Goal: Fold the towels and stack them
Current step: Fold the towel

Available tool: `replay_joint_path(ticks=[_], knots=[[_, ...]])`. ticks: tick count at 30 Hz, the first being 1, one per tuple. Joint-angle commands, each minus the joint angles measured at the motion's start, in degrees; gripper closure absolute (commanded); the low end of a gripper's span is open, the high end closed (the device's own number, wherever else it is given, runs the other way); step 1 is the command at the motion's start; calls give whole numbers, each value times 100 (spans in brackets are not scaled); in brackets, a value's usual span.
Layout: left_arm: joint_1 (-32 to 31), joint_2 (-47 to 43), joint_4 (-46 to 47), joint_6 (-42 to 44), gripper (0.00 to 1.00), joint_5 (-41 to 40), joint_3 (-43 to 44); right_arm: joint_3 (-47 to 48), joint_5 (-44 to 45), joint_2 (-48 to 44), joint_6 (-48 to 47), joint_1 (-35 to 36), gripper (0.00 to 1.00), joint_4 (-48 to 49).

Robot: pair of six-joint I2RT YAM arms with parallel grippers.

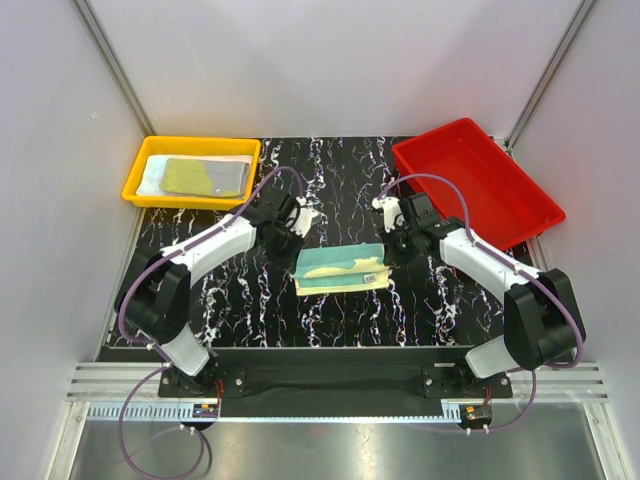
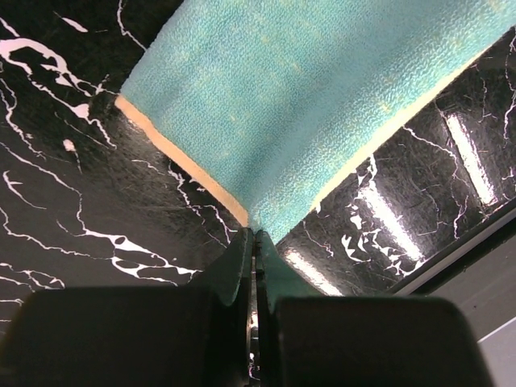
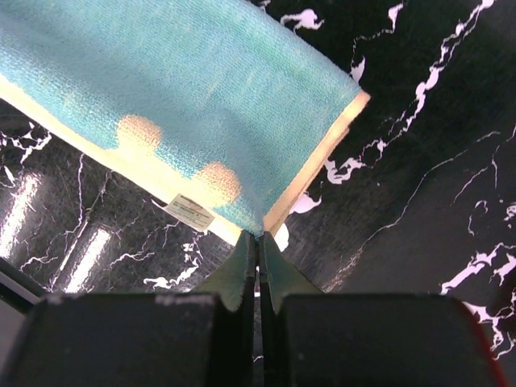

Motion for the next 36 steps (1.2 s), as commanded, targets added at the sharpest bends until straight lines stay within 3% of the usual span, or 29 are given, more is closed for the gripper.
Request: replay_joint_path(ticks=[1,8,10,11,13,20,27,31,36], knots=[[-83,-323,70,-105,100,97,-54,-33,231,-152,143,34,100,-104],[-198,-305,25,-193,100,44,-230,-209,152,-231,258,34,100,-156],[-224,-253,43,-228,98,132,-335,-236,73,-266,284,77,94,-122],[-242,-244,34,-237,93,106,-353,-192,90,-284,319,86,85,-182],[-259,-165,0,-237,91,18,-388,-17,82,-267,346,86,84,-323],[-259,-516,-115,-411,62,-395,-151,388,-190,-407,468,86,73,-824],[-268,-622,613,-1238,62,176,-45,863,-376,392,1381,113,84,-930],[-268,-350,1175,-1827,62,387,-545,784,-182,831,1734,113,92,-912],[-259,-200,1878,-2450,62,211,-1283,353,-51,920,2033,113,94,-526]])
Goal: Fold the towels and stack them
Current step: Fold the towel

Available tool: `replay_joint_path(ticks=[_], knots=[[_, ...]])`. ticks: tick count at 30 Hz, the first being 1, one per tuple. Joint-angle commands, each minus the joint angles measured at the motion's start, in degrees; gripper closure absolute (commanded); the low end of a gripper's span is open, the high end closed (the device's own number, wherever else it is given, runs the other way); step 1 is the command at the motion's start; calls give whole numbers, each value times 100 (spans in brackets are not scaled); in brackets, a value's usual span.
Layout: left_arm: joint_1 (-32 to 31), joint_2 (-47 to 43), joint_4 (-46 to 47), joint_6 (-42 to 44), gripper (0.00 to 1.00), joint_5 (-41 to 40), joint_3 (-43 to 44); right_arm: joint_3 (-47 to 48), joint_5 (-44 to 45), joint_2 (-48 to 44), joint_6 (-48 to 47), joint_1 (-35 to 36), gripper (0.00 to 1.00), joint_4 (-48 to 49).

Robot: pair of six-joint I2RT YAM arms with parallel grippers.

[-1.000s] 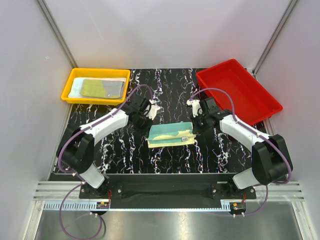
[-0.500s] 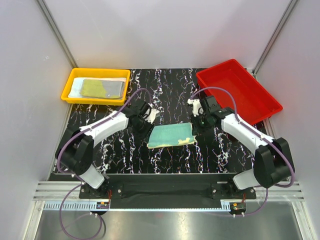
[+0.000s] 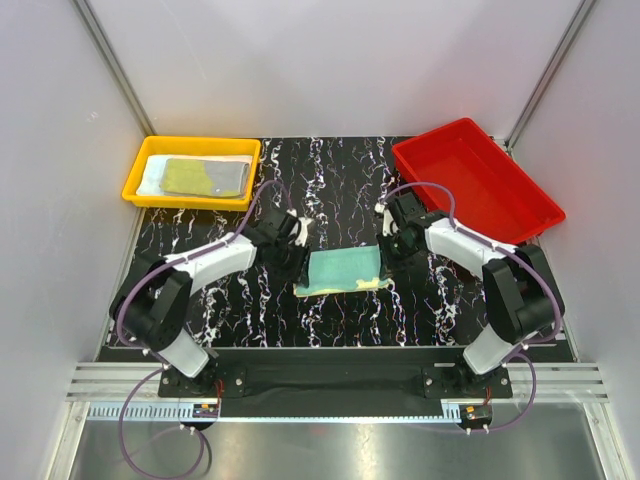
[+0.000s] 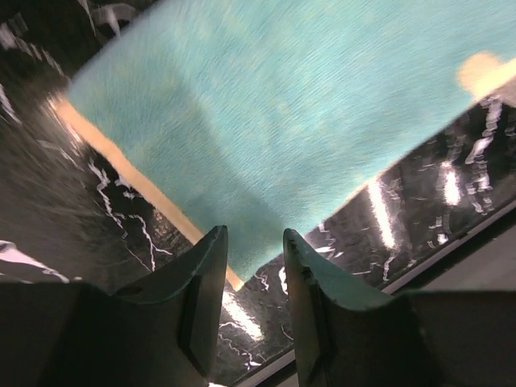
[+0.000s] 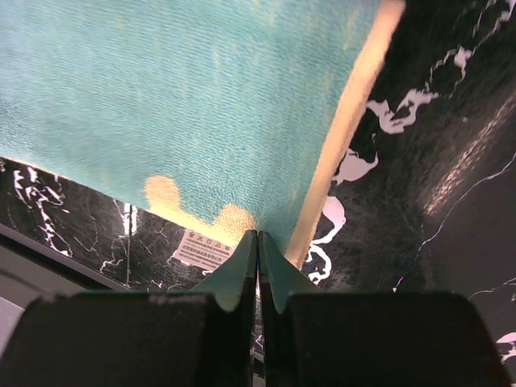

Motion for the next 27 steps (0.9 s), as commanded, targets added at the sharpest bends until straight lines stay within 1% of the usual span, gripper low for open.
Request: replay_joint_path(ticks=[1,4,7,8,10,11,13,15,17,18,22,27], knots=[[3,152,826,-701,62,56,-523,-123,203,37,287,56,94,176],[12,188,740,-719,61,-58,-508,61,265,64,242,56,95,35],[3,-84,451,-737,58,-260,-271,105,248,-41,409,56,94,-8],[3,-172,336,-745,56,-408,-52,96,213,-94,462,56,94,-18],[3,-374,11,-754,52,-532,151,53,116,-278,646,56,93,52],[12,-436,-60,-763,52,-663,239,-17,-84,-349,777,56,91,122],[12,-541,-78,-877,49,-796,275,-167,-253,-498,927,56,90,421],[29,-568,44,-1095,48,-884,4,-395,-140,-499,1077,56,90,483],[47,-568,378,-1254,48,-841,-260,-640,-52,-385,1130,56,90,658],[56,-568,701,-1394,48,-814,-592,-712,-34,-324,1148,47,91,737],[108,-569,1222,-1642,45,-718,-1104,-923,133,-51,1279,56,91,984],[170,-428,1442,-1730,43,-726,-1210,-1020,133,-191,1350,56,92,1116]])
